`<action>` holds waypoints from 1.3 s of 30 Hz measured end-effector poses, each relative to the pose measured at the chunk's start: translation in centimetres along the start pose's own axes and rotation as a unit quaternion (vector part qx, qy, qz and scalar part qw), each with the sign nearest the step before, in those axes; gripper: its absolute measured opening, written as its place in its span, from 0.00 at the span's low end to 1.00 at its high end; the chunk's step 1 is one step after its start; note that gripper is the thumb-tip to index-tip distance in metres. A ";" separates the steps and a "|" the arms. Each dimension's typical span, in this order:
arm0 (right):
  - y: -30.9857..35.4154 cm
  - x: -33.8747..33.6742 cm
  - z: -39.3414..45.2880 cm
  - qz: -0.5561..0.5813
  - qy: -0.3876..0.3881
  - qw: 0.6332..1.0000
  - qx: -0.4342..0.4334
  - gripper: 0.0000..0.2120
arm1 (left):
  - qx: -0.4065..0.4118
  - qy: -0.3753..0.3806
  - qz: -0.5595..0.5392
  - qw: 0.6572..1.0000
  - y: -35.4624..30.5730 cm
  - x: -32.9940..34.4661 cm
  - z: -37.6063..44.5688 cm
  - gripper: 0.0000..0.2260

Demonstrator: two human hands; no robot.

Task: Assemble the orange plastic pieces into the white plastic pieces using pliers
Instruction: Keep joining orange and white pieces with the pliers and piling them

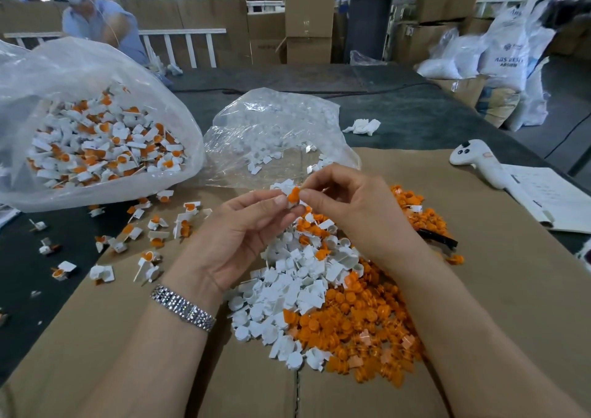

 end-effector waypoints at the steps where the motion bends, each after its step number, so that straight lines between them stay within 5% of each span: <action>1: 0.0 0.1 0.0 -0.011 0.001 1.000 -0.004 0.01 | 0.006 0.007 0.000 1.000 -0.1 0.3 -0.1 0.03; 9: -0.2 0.5 0.1 -0.120 -0.001 0.992 -0.036 0.02 | 0.036 -0.010 -0.001 0.999 -0.5 0.2 -0.4 0.11; 18: -1.0 0.6 0.1 -0.109 0.013 0.994 0.018 0.04 | 0.156 -0.032 0.247 0.956 -1.6 0.6 -0.9 0.12; 25: 0.7 -0.1 -0.2 -0.078 0.068 0.994 -0.045 0.15 | 0.102 0.000 0.092 0.991 -1.2 0.7 -0.6 0.12; 39: 1.4 0.1 -0.3 -0.177 0.000 0.979 -0.102 0.11 | 0.140 -0.015 0.175 0.974 -1.6 0.8 -1.2 0.19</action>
Point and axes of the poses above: each hand's wrist, its own z-axis towards the middle knuckle, its own x-axis out of the palm, y = z × x, the point moved 7 cm from there along z, towards the middle knuckle, and after that the axes turned 1 degree about -y, right-handed, at the moved point
